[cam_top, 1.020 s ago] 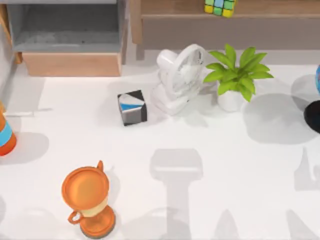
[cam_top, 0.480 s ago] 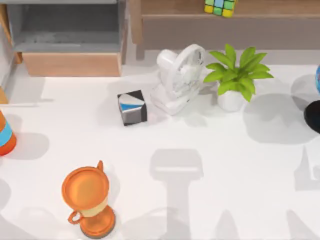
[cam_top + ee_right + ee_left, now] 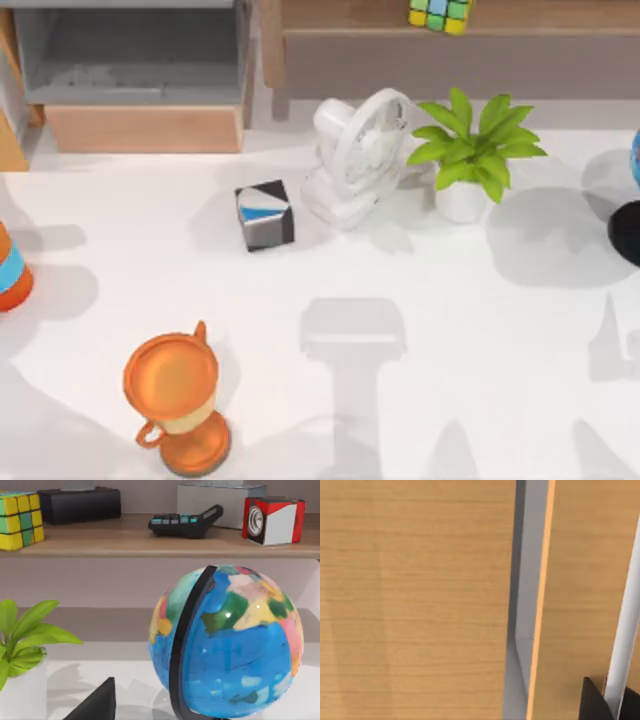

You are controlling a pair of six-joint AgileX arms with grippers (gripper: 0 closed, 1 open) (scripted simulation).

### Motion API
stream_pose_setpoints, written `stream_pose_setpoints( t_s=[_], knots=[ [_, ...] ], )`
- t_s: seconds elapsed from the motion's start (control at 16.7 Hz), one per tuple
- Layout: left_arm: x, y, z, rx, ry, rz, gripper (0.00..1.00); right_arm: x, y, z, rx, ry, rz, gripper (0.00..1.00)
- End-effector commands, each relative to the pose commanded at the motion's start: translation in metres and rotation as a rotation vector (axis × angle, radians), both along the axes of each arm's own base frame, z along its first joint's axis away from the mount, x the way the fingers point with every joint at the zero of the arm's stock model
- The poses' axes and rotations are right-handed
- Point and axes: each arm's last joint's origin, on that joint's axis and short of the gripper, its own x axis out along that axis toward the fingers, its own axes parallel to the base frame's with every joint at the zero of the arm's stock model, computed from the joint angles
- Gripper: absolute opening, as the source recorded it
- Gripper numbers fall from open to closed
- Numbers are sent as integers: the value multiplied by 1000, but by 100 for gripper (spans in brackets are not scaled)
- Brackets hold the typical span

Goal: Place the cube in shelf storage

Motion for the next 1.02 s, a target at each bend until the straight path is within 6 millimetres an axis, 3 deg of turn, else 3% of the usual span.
stream_pose_setpoints(
  t_s=[0.42, 0.78, 1.02],
  knots=[
    [6, -1, -1, -5, 6, -2, 0, 0, 0, 0, 0, 0, 0, 100],
    [55, -1, 1, -2, -3, -3, 0, 0, 0, 0, 0, 0, 0, 100],
    [65, -1, -1, -2, 4, 1, 0, 0, 0, 0, 0, 0, 0, 100]
  ],
)
